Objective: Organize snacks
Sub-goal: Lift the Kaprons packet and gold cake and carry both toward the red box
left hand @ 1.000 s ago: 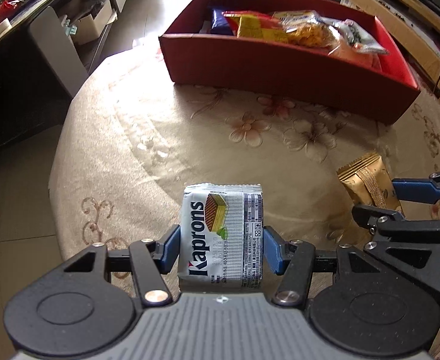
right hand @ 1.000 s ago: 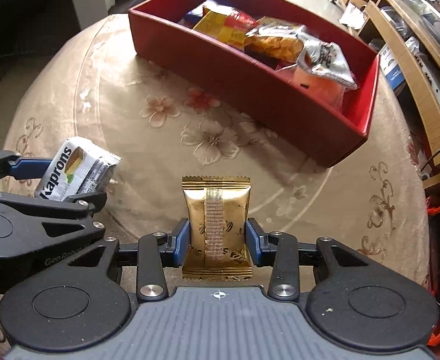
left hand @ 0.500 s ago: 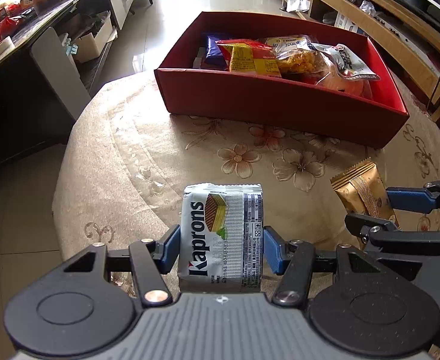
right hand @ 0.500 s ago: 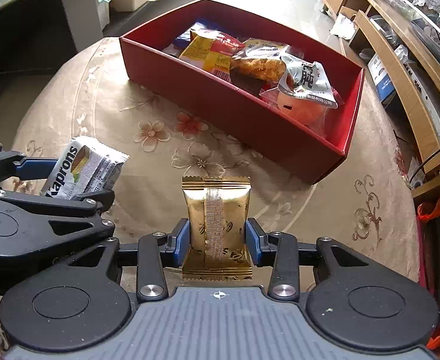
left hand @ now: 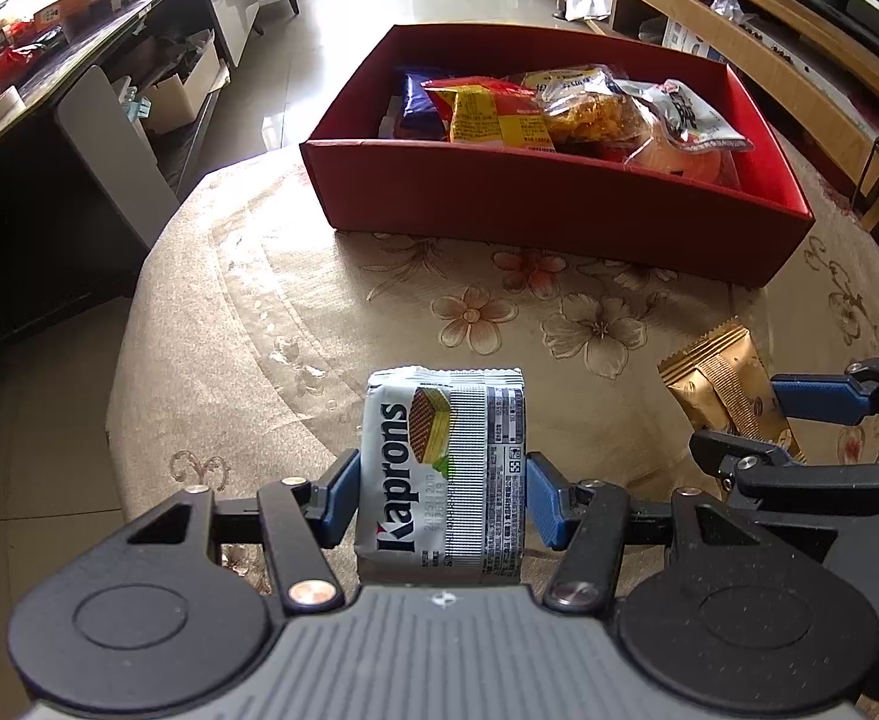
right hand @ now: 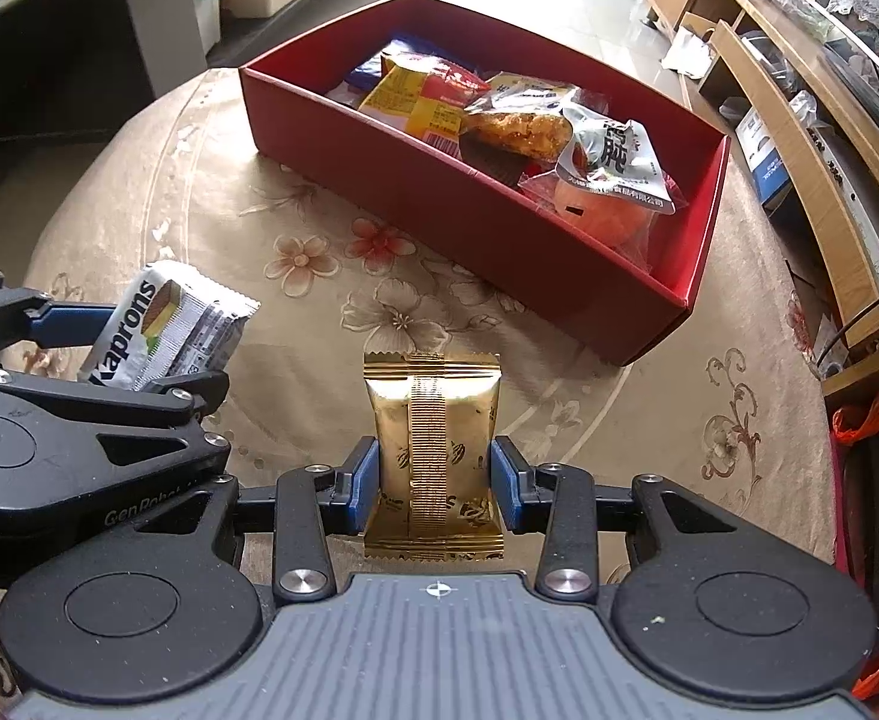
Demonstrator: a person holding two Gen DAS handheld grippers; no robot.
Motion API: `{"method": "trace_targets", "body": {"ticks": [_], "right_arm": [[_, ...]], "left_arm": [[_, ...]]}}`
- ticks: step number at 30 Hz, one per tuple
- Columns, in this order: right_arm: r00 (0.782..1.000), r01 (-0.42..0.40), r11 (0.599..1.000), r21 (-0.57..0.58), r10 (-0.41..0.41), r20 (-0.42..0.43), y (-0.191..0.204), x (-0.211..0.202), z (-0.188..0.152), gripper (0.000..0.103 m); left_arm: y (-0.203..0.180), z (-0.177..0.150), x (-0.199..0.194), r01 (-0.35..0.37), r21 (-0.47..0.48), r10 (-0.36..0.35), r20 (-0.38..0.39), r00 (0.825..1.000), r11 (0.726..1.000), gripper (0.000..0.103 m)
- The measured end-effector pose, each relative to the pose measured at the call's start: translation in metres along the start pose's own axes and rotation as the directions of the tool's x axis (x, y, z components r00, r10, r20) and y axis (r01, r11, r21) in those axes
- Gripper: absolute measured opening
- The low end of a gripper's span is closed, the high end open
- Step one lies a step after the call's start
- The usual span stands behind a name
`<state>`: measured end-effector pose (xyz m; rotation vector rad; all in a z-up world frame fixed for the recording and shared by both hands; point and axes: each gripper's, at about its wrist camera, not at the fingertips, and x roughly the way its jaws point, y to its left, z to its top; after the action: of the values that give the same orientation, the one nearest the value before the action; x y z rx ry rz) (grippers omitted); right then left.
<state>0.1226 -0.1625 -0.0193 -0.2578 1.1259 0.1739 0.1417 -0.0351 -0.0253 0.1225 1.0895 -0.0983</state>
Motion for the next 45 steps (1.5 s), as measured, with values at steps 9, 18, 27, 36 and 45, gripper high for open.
{"method": "trace_targets", "body": {"ticks": [9, 18, 27, 36, 45], "right_arm": [[0.997, -0.016, 1.000, -0.026, 0.014, -0.079, 0.007, 0.021, -0.011, 0.048], [0.993, -0.038, 0.999, -0.030, 0.035, -0.111, 0.009, 0.032, -0.020, 0.049], [0.992, -0.063, 0.998, -0.012, 0.061, -0.110, -0.002, 0.033, -0.023, 0.061], [0.990, -0.096, 0.995, 0.004, 0.096, -0.102, -0.002, 0.029, -0.024, 0.047], [0.997, -0.075, 0.996, 0.054, 0.076, -0.027, -0.017, 0.005, -0.019, 0.047]], "left_arm": [[-0.006, -0.016, 0.020, -0.013, 0.044, 0.016, -0.068, 0.998, 0.999, 0.053], [-0.006, -0.021, 0.026, -0.004, 0.069, 0.009, -0.083, 0.996, 0.998, 0.054], [0.005, -0.028, 0.030, -0.017, 0.061, 0.021, -0.075, 0.997, 0.998, 0.086], [0.009, -0.029, 0.027, 0.058, 0.004, -0.057, -0.099, 0.993, 0.998, 0.053], [0.002, -0.026, 0.016, 0.041, 0.015, -0.039, -0.080, 0.996, 0.999, 0.053]]}}
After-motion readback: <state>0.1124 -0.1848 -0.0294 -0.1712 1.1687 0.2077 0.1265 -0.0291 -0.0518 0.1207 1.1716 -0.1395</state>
